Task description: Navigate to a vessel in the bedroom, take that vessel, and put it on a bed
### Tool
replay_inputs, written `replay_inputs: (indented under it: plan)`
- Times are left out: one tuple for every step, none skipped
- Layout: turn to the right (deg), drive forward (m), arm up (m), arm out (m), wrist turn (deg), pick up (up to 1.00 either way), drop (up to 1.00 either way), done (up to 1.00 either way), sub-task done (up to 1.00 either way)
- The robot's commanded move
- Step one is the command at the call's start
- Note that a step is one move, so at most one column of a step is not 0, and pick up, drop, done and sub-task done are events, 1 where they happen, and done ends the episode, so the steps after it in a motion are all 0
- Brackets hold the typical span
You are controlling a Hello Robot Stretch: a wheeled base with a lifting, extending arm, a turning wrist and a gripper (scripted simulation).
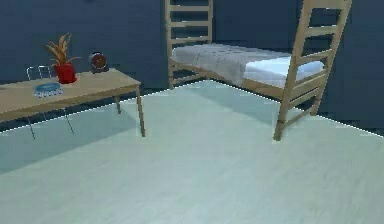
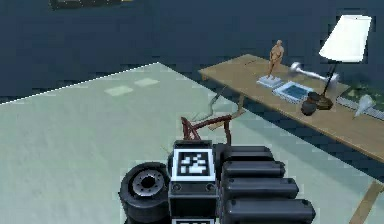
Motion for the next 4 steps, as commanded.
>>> replay_inputs:
  plan:
    - [0.0,1.00,0.00,0.00,0.0,0.00,0.00,0.00,0.00]
    - [0.0,1.00,0.00,0.00,0.0,0.00,0.00,0.00,0.00]
    - [0.0,0.85,0.00,0.00,0.0,0.00,0.00,0.00,0.00]
    - [45.0,0.00,0.00,0.00,0.0,0.00,0.00,0.00,0.00]
